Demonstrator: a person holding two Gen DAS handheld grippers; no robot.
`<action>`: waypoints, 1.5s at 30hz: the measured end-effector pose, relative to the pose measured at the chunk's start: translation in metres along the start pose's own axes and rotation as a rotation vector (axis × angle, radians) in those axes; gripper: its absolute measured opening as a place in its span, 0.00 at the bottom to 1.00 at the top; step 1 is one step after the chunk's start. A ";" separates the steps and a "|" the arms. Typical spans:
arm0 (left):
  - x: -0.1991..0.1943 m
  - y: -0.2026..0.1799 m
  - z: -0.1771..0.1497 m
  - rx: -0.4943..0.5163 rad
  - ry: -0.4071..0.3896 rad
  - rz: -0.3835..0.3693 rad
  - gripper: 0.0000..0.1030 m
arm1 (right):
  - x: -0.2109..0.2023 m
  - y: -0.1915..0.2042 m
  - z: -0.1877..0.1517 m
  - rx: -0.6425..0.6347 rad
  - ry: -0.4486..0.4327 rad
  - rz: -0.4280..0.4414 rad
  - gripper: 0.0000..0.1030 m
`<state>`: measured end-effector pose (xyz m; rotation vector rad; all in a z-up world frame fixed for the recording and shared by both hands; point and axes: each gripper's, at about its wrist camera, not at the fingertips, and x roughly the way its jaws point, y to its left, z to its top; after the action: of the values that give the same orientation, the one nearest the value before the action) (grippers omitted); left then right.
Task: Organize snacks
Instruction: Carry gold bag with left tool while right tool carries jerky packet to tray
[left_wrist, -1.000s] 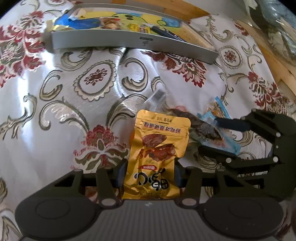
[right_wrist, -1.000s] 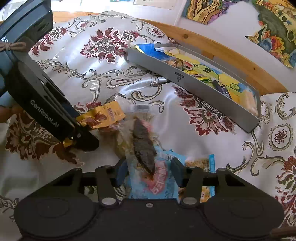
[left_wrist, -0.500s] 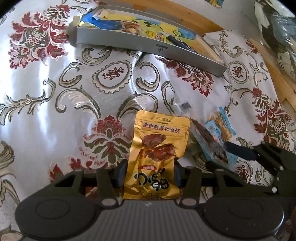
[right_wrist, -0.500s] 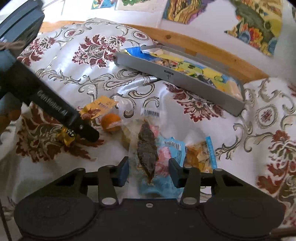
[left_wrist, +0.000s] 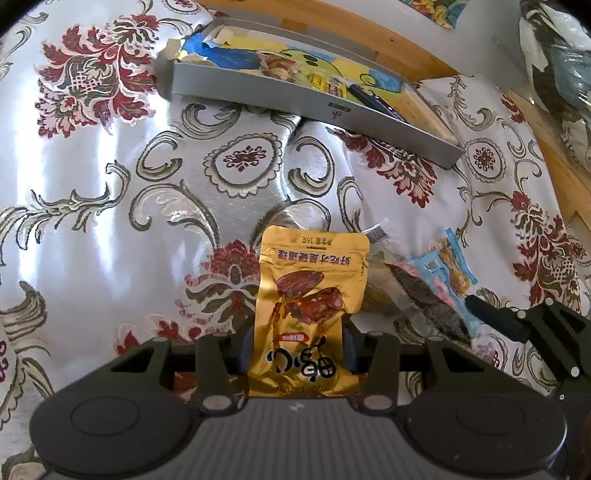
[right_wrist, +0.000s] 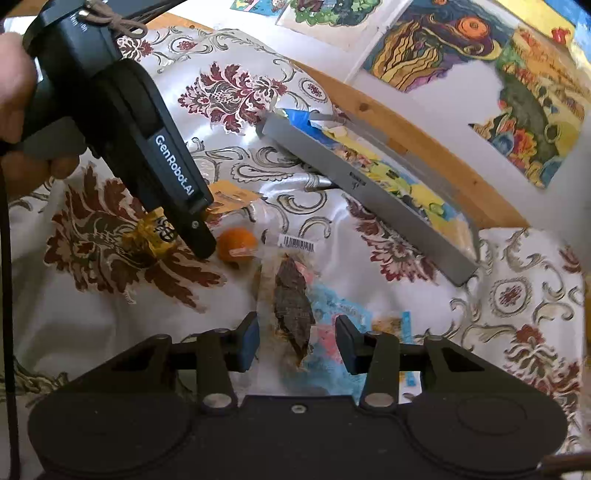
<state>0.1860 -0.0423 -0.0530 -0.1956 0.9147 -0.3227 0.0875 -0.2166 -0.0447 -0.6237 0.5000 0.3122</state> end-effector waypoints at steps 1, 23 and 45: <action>-0.001 0.001 0.000 -0.002 -0.003 0.001 0.47 | -0.001 0.000 0.000 -0.005 -0.003 -0.008 0.44; -0.008 0.002 0.005 -0.022 -0.043 0.000 0.47 | -0.003 0.000 0.004 -0.103 -0.047 -0.094 0.44; -0.012 -0.018 0.144 0.046 -0.235 0.006 0.47 | 0.037 -0.081 0.078 -0.170 -0.195 -0.212 0.44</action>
<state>0.2914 -0.0507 0.0469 -0.1840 0.6752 -0.3079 0.1795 -0.2259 0.0287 -0.7954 0.2183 0.2123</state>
